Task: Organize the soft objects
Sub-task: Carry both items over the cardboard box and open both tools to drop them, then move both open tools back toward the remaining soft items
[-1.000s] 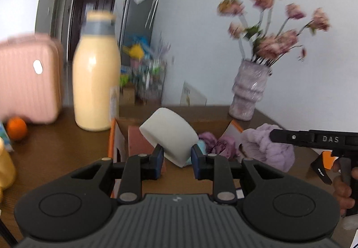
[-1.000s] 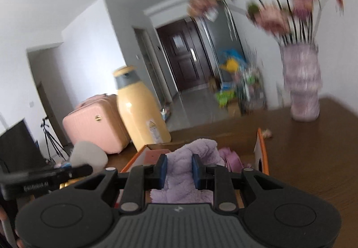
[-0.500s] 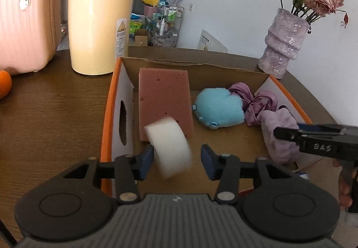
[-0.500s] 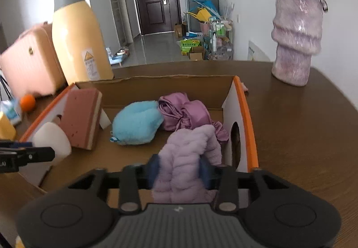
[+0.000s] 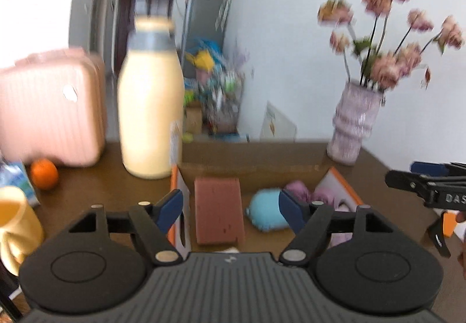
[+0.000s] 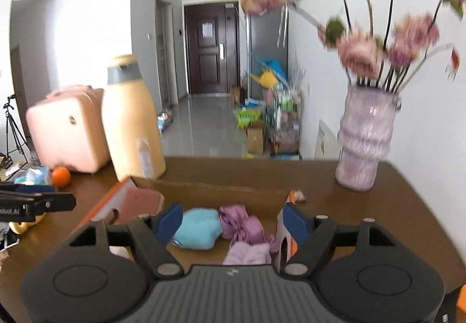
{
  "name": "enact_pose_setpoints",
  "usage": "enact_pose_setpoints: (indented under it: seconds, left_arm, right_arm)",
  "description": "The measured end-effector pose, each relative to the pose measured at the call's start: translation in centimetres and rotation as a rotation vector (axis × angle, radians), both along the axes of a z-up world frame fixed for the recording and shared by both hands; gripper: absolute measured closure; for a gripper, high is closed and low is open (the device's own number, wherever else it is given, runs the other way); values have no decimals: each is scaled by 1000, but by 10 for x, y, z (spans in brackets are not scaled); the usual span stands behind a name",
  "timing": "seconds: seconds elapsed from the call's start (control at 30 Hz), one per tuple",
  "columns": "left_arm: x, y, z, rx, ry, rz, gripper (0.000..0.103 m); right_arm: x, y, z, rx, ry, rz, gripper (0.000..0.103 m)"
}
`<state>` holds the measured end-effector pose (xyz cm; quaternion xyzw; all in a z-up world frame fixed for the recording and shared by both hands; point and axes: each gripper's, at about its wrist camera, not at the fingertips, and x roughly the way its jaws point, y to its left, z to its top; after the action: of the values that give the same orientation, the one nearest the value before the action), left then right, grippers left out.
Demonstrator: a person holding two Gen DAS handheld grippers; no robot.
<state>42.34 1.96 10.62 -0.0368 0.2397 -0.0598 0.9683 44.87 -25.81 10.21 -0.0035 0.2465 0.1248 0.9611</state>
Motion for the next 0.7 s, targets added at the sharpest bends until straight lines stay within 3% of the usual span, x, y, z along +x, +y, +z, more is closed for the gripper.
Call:
enact_pose_setpoints:
  seconds: [0.13,0.33,0.53,0.7]
  left_arm:
    - [-36,-9,15,68,-107,46,23]
    - [-95,-15,22,89,-254,85,6]
    - [-146,-17,14,95,-343,90,3]
    - [-180,-15,3,76,-370,81,1]
  right_arm:
    - [-35,3,24,-18,-81,5,19]
    - [-96,7,42,-51,-246,-6,8]
    - [-159,5,34,-27,-431,-54,0]
    - [-197,2,14,15,-490,-77,0]
